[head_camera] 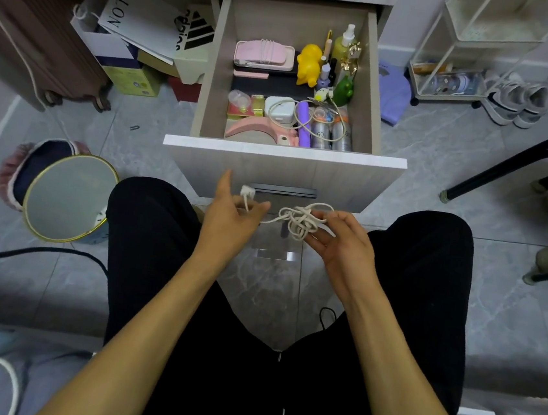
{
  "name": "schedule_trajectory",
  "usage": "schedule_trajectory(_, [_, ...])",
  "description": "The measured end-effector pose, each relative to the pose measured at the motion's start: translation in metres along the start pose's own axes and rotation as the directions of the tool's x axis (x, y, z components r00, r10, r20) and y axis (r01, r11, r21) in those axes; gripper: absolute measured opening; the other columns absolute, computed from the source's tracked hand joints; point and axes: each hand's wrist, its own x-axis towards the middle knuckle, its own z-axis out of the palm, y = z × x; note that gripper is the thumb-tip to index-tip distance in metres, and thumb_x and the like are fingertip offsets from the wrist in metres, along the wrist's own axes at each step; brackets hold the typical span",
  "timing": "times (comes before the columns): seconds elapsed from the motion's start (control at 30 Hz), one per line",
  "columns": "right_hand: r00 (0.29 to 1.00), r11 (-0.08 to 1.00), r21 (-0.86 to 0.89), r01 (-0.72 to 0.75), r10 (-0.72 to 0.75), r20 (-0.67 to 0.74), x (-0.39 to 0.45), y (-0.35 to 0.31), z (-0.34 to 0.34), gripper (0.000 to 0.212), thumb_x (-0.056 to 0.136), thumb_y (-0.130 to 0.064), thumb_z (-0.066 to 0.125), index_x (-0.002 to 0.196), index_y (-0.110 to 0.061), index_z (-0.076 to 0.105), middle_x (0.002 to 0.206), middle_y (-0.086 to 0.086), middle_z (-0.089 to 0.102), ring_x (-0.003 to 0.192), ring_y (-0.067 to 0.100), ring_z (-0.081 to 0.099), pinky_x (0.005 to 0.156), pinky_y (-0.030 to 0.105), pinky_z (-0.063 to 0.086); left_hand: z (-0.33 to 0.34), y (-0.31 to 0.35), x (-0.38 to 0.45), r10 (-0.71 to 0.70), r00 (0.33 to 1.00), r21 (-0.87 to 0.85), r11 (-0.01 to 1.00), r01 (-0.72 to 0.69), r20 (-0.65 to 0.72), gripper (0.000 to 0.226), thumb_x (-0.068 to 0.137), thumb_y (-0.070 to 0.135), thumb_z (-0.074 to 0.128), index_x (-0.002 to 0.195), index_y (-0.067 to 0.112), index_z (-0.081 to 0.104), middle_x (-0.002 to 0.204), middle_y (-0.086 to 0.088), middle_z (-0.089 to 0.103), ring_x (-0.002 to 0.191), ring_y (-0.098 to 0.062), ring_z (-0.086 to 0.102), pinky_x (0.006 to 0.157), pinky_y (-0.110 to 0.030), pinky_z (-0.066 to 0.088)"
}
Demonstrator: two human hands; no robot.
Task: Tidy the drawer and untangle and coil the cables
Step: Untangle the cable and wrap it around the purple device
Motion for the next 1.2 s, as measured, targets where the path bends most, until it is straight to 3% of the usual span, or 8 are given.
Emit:
schedule_trajectory(0.13, [1.0,1.0,0.025,-0.017,0.018,-0.015,0.002,0.0,-0.001,0.012,0.1,-0.007,0.046,0.093,-0.002,0.055,0.095,0.021,0.07,0.086,0.033,0.071,0.07,0.035,0.058,0.0,0.005,-0.002,0.162,0.95,0.126,0.971,-0.201,0.266,0.031,0.092,0.042,0.062,0.121,0.032,0.061,0.099,0.015,0.067,0.094,-0.006,0.066,0.088,-0.031,0.055])
schedule_trajectory(0.2, [0.999,1.0,-0.012,-0.02,0.02,-0.026,0.003,-0.002,-0.002,0.014,0.1,-0.008,0.046,0.096,-0.001,0.056,0.095,0.023,0.07,0.086,0.035,0.07,0.07,0.037,0.058,-0.002,0.002,-0.001,0.22,0.9,0.17,0.938,-0.301,0.376,0.024,0.093,0.037,0.063,0.114,0.027,0.067,0.104,0.014,0.069,0.095,-0.005,0.065,0.088,-0.032,0.055])
schedule_trajectory(0.33, [0.997,0.995,-0.086,-0.046,0.04,-0.072,0.002,-0.009,0.001,0.019,0.099,-0.012,0.046,0.094,-0.001,0.061,0.085,0.017,0.072,0.073,0.028,0.071,0.061,0.032,0.057,-0.003,0.003,0.003,0.318,0.882,0.258,0.872,-0.416,0.348,0.008,0.092,0.027,0.065,0.096,0.024,0.072,0.091,0.01,0.069,0.082,-0.007,0.062,0.076,-0.025,0.051])
schedule_trajectory(0.47, [0.981,0.986,-0.086,-0.142,0.129,-0.147,0.008,-0.019,0.008,0.02,0.095,-0.008,0.046,0.081,-0.002,0.06,0.058,0.005,0.06,0.046,0.014,0.058,0.043,0.021,0.048,-0.005,0.003,0.011,0.453,0.828,0.254,0.802,-0.54,0.33,0.021,0.09,0.031,0.068,0.11,0.027,0.069,0.101,0.01,0.064,0.087,-0.005,0.059,0.079,-0.016,0.047])
schedule_trajectory(0.6, [0.964,0.971,-0.008,-0.238,0.235,-0.127,0.012,-0.027,0.012,0.022,0.092,-0.007,0.047,0.071,-0.007,0.054,0.049,-0.001,0.05,0.04,0.01,0.052,0.041,0.018,0.045,-0.004,-0.003,0.022,0.511,0.733,0.264,0.707,-0.656,0.449,0.026,0.085,0.027,0.075,0.109,0.018,0.071,0.105,0.004,0.064,0.095,-0.008,0.058,0.085,-0.015,0.042])
schedule_trajectory(0.77, [0.96,0.963,0.018,-0.268,0.268,-0.075,0.011,-0.03,0.019,0.024,0.093,-0.006,0.046,0.071,-0.006,0.055,0.048,-0.001,0.052,0.039,0.008,0.054,0.038,0.017,0.045,0.018,-0.023,0.022,0.481,0.766,0.29,0.73,-0.619,0.426,0.034,0.086,0.029,0.073,0.118,0.017,0.067,0.111,0.002,0.064,0.101,-0.012,0.057,0.088,-0.028,0.046])
schedule_trajectory(1.0, [0.955,0.956,0.013,-0.294,0.294,-0.047,0.015,-0.034,0.011,0.022,0.092,-0.008,0.046,0.072,-0.007,0.056,0.048,-0.002,0.052,0.038,0.007,0.051,0.038,0.016,0.044,0.038,-0.02,0.022,0.433,0.804,0.286,0.776,-0.563,0.409,0.045,0.085,0.031,0.074,0.127,0.021,0.06,0.125,0.003,0.06,0.114,-0.013,0.053,0.094,-0.025,0.043])
schedule_trajectory(1.2, [0.957,0.957,0.026,-0.29,0.29,-0.011,0.016,-0.034,0.005,0.023,0.092,-0.009,0.045,0.07,-0.008,0.054,0.048,-0.001,0.048,0.038,0.008,0.047,0.038,0.017,0.041,0.044,-0.012,0.027,0.37,0.833,0.331,0.791,-0.515,0.412,0.014,0.093,0.025,0.063,0.102,0.018,0.071,0.097,0.002,0.072,0.092,-0.014,0.062,0.079,-0.027,0.046])
